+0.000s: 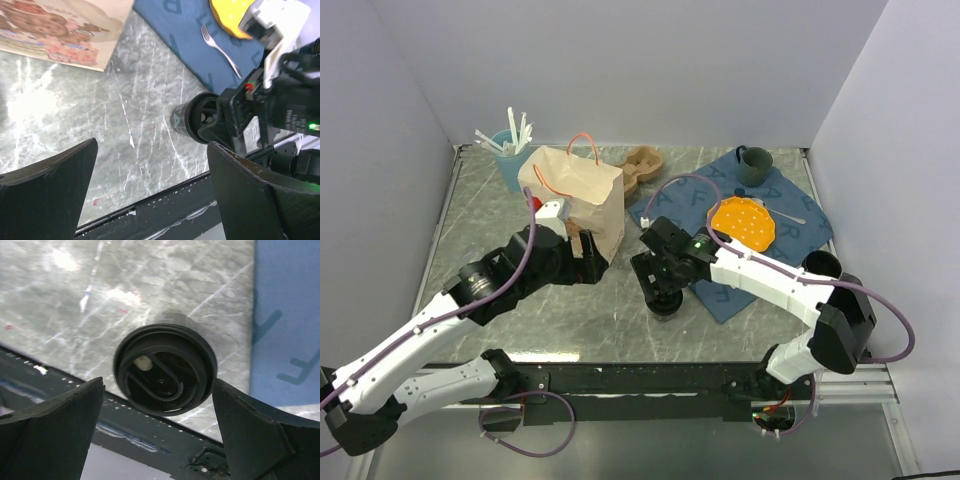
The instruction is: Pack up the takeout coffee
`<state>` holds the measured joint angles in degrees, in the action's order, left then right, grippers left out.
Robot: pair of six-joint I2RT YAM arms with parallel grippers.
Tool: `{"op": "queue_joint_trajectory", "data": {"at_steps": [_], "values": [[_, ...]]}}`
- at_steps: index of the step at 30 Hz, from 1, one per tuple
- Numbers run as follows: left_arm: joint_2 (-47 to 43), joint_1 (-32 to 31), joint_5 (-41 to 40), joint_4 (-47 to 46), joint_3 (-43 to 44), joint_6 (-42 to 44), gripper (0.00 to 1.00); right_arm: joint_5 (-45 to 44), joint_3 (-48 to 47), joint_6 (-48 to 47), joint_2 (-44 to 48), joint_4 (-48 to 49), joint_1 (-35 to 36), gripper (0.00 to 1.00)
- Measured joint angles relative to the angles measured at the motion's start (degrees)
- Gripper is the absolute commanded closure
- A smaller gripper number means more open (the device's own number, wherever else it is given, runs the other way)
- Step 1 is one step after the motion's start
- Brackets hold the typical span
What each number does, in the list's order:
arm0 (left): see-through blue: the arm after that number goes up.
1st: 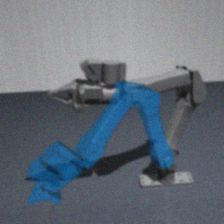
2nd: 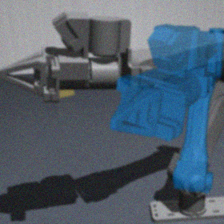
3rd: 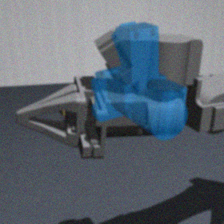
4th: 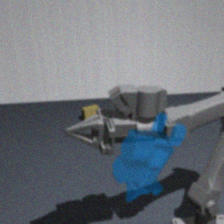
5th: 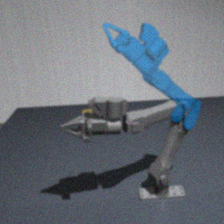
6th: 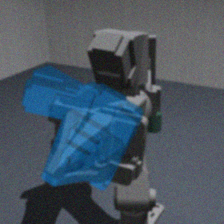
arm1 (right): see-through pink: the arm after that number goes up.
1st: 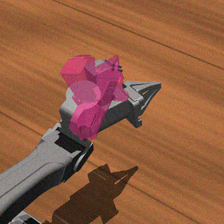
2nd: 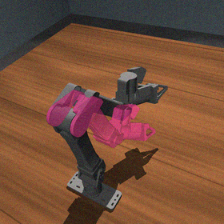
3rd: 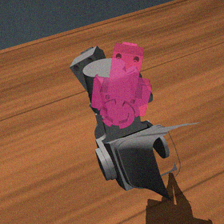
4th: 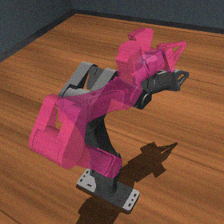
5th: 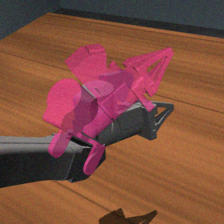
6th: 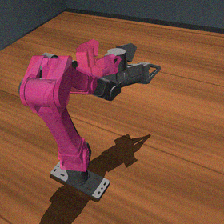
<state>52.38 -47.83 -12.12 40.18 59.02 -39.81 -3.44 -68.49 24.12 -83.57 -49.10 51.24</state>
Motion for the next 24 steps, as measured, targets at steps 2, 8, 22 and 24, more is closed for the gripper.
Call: {"op": "queue_joint_trajectory", "data": {"at_steps": [2, 8, 22, 24], "values": [[-1.16, 0.0, -0.85, 0.0, -0.24, -0.04, 0.03, -0.83, 0.0, 0.02, -0.55, -0.46, 0.37, 0.08], [-1.55, 0.0, -2.32, 0.02, -0.5, 0.02, 0.03, -1.7, 0.0, 0.28, -1.49, -0.68, 0.9, 0.19], [-2.08, 0.0, -3.78, 0.04, -1.7, 0.22, 0.02, -1.75, 0.48, 5.27, -0.11, -2.95, 1.01, 0.41], [-2.05, 0.0, -3.87, -0.04, -1.79, 0.22, 0.02, -1.86, 1.18, 6.38, 1.33, -4.13, 1.01, 0.43]]}}
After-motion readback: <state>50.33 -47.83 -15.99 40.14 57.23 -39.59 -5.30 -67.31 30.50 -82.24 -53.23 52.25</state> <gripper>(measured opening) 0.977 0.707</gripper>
